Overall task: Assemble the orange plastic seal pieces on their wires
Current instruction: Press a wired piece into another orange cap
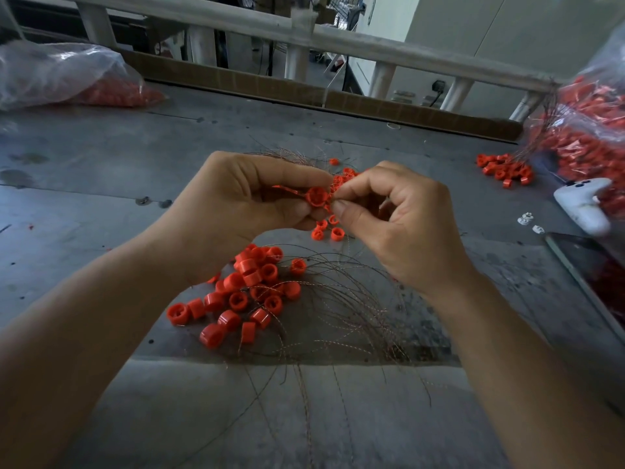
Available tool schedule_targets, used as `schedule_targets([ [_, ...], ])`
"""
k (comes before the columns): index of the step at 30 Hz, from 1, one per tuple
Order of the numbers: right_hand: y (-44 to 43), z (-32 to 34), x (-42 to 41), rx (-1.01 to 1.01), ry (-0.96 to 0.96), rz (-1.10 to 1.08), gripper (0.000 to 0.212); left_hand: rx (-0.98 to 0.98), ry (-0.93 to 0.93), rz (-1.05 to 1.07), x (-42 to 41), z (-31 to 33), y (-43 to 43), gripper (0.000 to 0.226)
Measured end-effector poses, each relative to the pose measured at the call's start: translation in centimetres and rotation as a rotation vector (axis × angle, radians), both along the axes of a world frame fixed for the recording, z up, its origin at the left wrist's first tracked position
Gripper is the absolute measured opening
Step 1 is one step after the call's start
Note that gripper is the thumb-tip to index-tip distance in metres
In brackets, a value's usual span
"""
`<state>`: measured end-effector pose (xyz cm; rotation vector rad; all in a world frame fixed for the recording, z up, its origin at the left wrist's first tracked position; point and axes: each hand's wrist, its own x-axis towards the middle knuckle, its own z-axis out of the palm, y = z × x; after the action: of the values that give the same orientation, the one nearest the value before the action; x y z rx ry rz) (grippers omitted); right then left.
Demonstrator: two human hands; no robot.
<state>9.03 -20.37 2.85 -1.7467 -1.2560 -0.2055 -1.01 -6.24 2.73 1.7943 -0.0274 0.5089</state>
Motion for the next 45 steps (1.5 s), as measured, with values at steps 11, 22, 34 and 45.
schedule_targets([
  [11,0.1,0.2,-0.2,-0.023,-0.004,-0.005,0.010,-0.032,0.011,-0.037,-0.1,0.1,0.2,0.029],
  [22,0.0,0.6,0.2,0.027,0.350,0.177,0.022,-0.307,-0.015,-0.149,0.1,-0.3,0.9,0.026],
  [34,0.2,0.4,0.6,-0.058,0.560,0.184,0.022,-0.451,0.008,-0.253,0.4,-0.7,0.5,0.018],
  [45,0.2,-2.2,5.5,-0.236,0.145,-0.347,0.015,-0.507,0.010,-0.121,0.3,-0.4,0.2,0.025],
])
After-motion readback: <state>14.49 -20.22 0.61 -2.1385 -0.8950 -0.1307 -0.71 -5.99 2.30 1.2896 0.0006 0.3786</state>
